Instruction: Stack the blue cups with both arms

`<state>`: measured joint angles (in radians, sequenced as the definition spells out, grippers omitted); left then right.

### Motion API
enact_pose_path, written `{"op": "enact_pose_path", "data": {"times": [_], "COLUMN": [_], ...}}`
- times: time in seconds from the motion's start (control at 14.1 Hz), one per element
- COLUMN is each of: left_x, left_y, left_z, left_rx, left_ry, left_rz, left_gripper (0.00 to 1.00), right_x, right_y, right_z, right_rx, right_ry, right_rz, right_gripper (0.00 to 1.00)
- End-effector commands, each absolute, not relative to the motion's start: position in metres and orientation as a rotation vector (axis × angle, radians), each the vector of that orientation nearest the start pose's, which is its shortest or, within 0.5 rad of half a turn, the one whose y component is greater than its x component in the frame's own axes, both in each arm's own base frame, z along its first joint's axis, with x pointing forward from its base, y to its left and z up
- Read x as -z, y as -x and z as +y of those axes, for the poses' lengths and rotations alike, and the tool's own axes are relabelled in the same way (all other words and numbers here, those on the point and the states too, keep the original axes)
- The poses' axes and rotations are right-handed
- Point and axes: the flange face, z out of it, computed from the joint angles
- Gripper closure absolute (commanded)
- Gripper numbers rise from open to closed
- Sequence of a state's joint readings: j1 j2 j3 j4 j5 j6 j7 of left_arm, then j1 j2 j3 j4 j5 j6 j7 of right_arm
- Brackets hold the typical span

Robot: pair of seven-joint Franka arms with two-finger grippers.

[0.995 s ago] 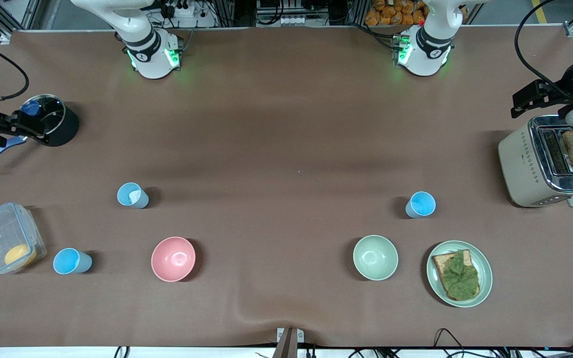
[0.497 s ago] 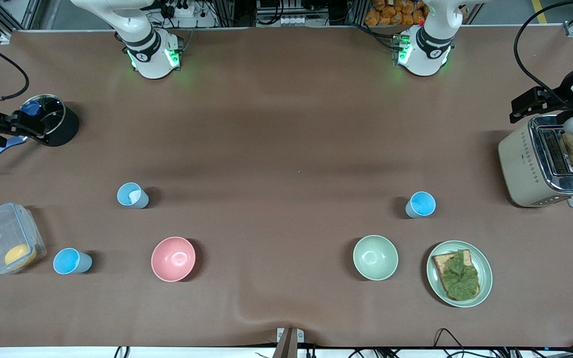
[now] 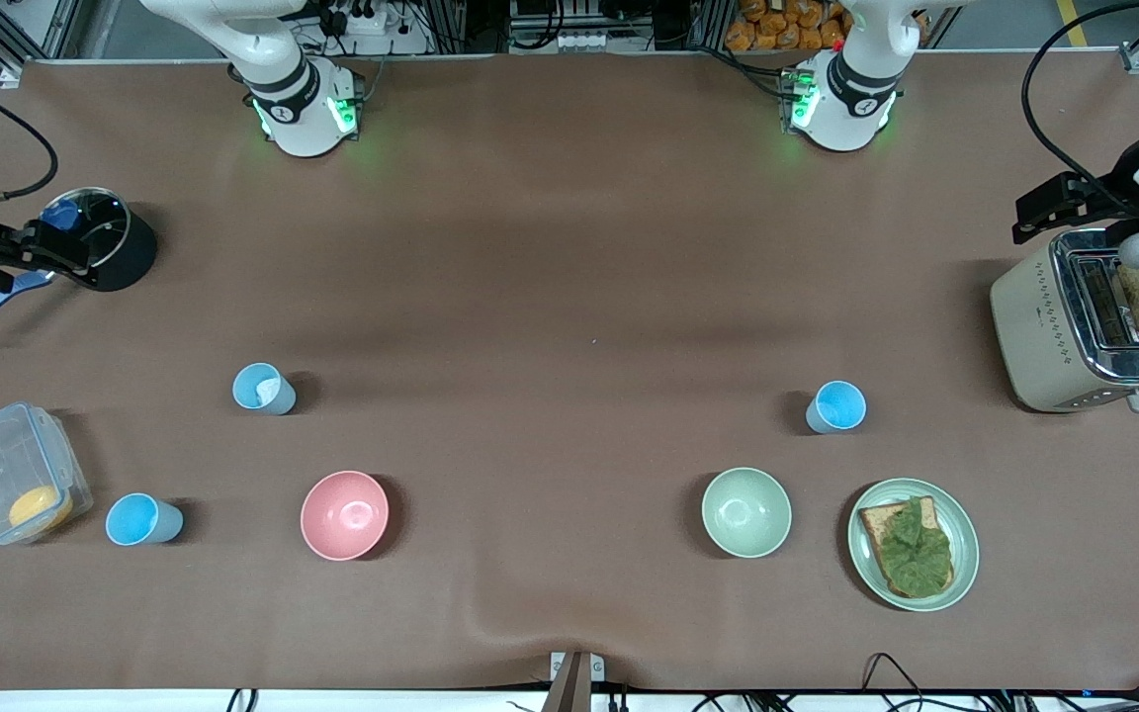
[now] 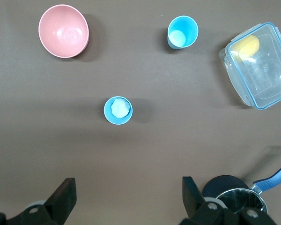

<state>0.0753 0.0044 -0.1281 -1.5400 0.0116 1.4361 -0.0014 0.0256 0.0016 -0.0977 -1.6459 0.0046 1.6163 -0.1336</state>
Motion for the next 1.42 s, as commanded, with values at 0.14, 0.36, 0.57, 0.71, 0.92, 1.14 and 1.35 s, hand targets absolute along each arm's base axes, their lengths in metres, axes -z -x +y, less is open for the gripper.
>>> {"op": "enact_pose_path", "data": {"times": [0.14,0.36,0.57,0.71,0.92,1.14,1.35], "left_x": [-0.601,-0.598,-0.601,-0.597,-0.594,-0.588,-0.574], "left_y": [-0.536,-0.533,-0.532,-0.533,-0.539,-0.552,-0.568], "left_z": [-0.024,-0.024,-0.014,-0.013,-0.012,-0.011,0.009], "left_rx": [-0.369,-0.383,-0.375,-0.369,-0.307,-0.236,-0.202], "left_ry": [3.091,3.089,3.093,3.087,3.093,3.104,3.101], "left_rz": [0.014,-0.054,-0.080,-0.086,-0.092,-0.096,-0.155], "left_gripper": [0.00,0.00,0.00,0.00,0.00,0.00,0.00], "right_x": [-0.595,-0.594,-0.594,-0.594,-0.594,-0.594,-0.594], "right_y": [-0.552,-0.552,-0.552,-0.552,-0.552,-0.552,-0.552], "right_z": [-0.040,-0.040,-0.040,-0.040,-0.040,-0.040,-0.041], "right_rx": [-0.044,-0.051,-0.053,-0.053,-0.051,-0.053,-0.053], "right_ry": [3.140,3.138,3.138,3.138,3.138,3.138,3.138], "right_rz": [-0.109,-0.106,-0.109,-0.106,-0.106,-0.106,-0.104], "right_gripper": [0.00,0.00,0.00,0.00,0.00,0.00,0.00]}}
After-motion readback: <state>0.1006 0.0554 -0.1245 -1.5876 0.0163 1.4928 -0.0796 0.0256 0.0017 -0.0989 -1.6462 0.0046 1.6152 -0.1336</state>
